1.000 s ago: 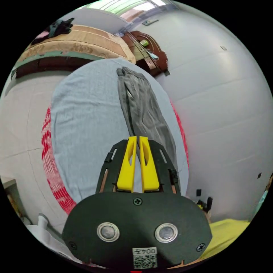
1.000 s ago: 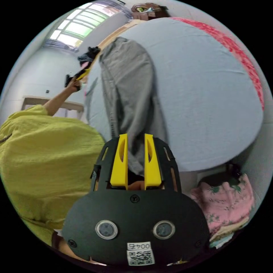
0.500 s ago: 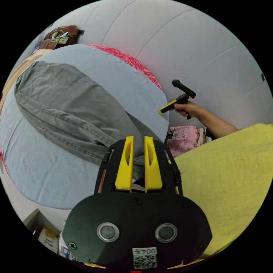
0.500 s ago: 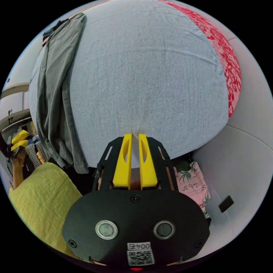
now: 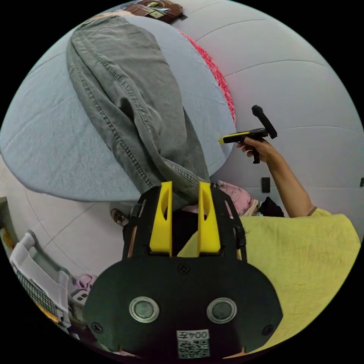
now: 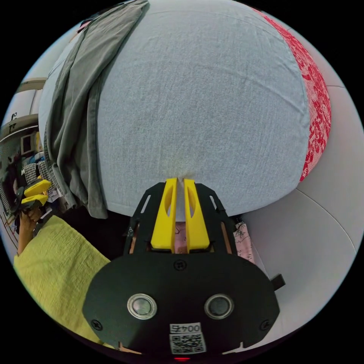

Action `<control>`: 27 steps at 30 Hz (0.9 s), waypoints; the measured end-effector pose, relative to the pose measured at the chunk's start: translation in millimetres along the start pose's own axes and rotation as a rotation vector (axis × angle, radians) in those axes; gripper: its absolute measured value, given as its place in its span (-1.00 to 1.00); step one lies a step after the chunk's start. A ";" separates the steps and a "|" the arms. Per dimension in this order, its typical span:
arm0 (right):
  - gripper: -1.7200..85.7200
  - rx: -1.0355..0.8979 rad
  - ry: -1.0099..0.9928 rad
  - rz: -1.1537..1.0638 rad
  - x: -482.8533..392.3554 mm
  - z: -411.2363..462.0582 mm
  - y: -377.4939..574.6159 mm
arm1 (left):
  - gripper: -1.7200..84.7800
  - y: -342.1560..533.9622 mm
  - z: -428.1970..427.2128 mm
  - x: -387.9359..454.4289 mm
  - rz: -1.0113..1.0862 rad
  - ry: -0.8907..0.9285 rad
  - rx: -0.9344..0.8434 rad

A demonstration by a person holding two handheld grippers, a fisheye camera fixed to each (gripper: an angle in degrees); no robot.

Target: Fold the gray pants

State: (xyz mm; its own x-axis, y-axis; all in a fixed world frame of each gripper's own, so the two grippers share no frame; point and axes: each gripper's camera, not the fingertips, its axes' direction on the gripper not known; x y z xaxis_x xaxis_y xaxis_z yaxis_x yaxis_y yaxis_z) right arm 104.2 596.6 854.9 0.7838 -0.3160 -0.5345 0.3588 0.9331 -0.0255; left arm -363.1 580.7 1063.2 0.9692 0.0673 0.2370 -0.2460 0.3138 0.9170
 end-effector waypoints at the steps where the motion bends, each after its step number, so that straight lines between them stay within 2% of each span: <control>1: -0.87 -0.001 -0.006 0.009 -0.8 0.2 1.0 | -0.73 0.6 -1.2 1.9 -0.004 0.008 0.001; 9: -0.85 -0.007 0.017 0.017 -10.3 -3.7 11.7 | -0.68 11.0 -17.8 25.4 -0.100 0.113 0.029; 17: -0.86 0.009 -0.007 -0.015 11.7 -18.0 39.1 | -0.61 20.4 -24.8 74.1 -0.167 0.084 0.015; 23: -0.86 0.029 -0.034 -0.072 41.1 -34.4 66.2 | -0.53 21.6 -34.3 98.0 -0.331 0.082 0.065; 27: -0.87 0.052 -0.017 -0.110 58.2 -46.6 86.7 | -0.56 16.7 -29.3 104.4 -0.423 0.003 0.034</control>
State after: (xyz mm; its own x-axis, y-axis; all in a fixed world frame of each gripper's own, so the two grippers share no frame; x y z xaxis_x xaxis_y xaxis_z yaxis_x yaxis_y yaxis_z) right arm 157.3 667.1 782.2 0.7466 -0.4192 -0.5167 0.4687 0.8825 -0.0387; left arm -265.6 620.7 1093.8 0.9849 -0.0577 -0.1632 0.1729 0.2828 0.9435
